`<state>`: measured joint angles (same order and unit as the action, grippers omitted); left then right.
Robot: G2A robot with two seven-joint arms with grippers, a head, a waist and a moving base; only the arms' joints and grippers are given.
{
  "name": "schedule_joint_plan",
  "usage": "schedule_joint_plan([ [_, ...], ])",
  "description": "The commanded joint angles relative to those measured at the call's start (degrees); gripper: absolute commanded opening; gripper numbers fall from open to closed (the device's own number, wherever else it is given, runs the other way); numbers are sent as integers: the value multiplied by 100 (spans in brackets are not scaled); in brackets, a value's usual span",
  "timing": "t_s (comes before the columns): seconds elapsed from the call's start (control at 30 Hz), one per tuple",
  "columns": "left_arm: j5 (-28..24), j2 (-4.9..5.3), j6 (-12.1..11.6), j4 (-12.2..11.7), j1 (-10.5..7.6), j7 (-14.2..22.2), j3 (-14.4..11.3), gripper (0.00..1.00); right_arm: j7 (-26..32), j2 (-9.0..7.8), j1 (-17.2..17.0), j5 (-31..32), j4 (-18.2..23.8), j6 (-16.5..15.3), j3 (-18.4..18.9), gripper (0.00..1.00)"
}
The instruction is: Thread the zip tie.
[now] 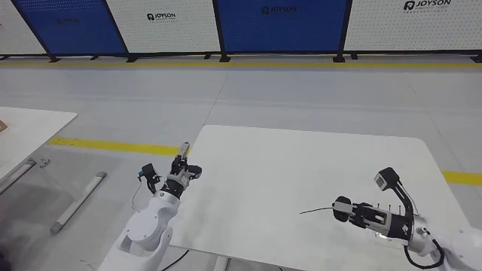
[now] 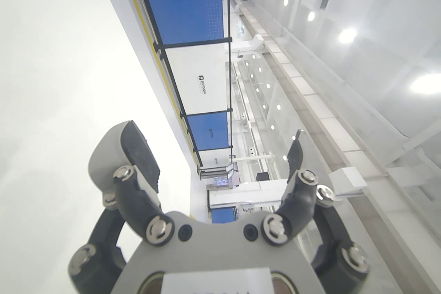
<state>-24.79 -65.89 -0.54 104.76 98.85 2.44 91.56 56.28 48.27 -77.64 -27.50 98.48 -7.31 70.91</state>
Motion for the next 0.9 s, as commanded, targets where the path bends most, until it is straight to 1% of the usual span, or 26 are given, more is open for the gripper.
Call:
schedule_joint_plan([
  [0.0, 198, -2, 0, 180, -1, 51, -57, 100, 0, 0, 0, 0, 0, 0, 0, 0],
  [0.07, 301, 0, 132, 331, -15, 319, -200, 100, 0, 0, 0, 0, 0, 0, 0, 0],
  [0.13, 478, 19, 376, 406, -69, 707, -329, 100, 0, 0, 0, 0, 0, 0, 0, 0],
  [0.17, 645, 32, 483, 424, -113, 923, -406, 100, 0, 0, 0, 0, 0, 0, 0, 0],
  [0.23, 679, 45, 707, 433, -184, 1424, -598, 100, 0, 0, 0, 0, 0, 0, 0, 0],
  [0.27, 830, 55, 803, 411, -255, 1564, -675, 100, 0, 0, 0, 0, 0, 0, 0, 0],
  [0.33, 1361, 60, 833, 353, -337, 1592, -940, 100, 0, 0, 0, 0, 0, 0, 0, 0],
  [0.37, 1460, 52, 832, 299, -377, 1563, -1057, 100, 0, 0, 0, 0, 0, 0, 0, 0],
  [0.47, 1468, 48, 834, 282, -391, 1548, -1083, 100, 0, 0, 0, 0, 0, 0, 0, 0],
  [0.5, 1468, 48, 834, 282, -391, 1548, -1083, 100, -113, 4, -8, -6, -5, -20, 29, 0],
  [0.57, 1468, 48, 834, 282, -391, 1548, -1083, 100, -522, 13, -111, -31, 29, -225, 174, 0],
  [0.6, 1415, 45, 822, 254, -396, 1529, -1077, 100, -637, 19, -197, -73, 61, -351, 209, 0],
  [0.63, 931, 29, 781, 177, -403, 1641, -1034, 100, -743, 26, -279, -83, 89, -470, 241, 0],
  [0.67, 558, 32, 792, 98, -422, 1915, -959, 100, -852, 35, -319, -45, 100, -547, 237, 0],
  [0.73, 327, 63, 747, 3, -439, 2369, -797, 100, -1096, 78, -338, 92, 136, -641, 96, 0],
  [0.8, 182, 83, 725, 43, -407, 2773, -779, 100, -1274, 133, -285, 136, 140, -712, -101, 0],
  [0.87, 175, 95, 727, 125, -374, 3029, -851, 100, -1376, 204, -156, 181, 103, -735, -368, 0],
])
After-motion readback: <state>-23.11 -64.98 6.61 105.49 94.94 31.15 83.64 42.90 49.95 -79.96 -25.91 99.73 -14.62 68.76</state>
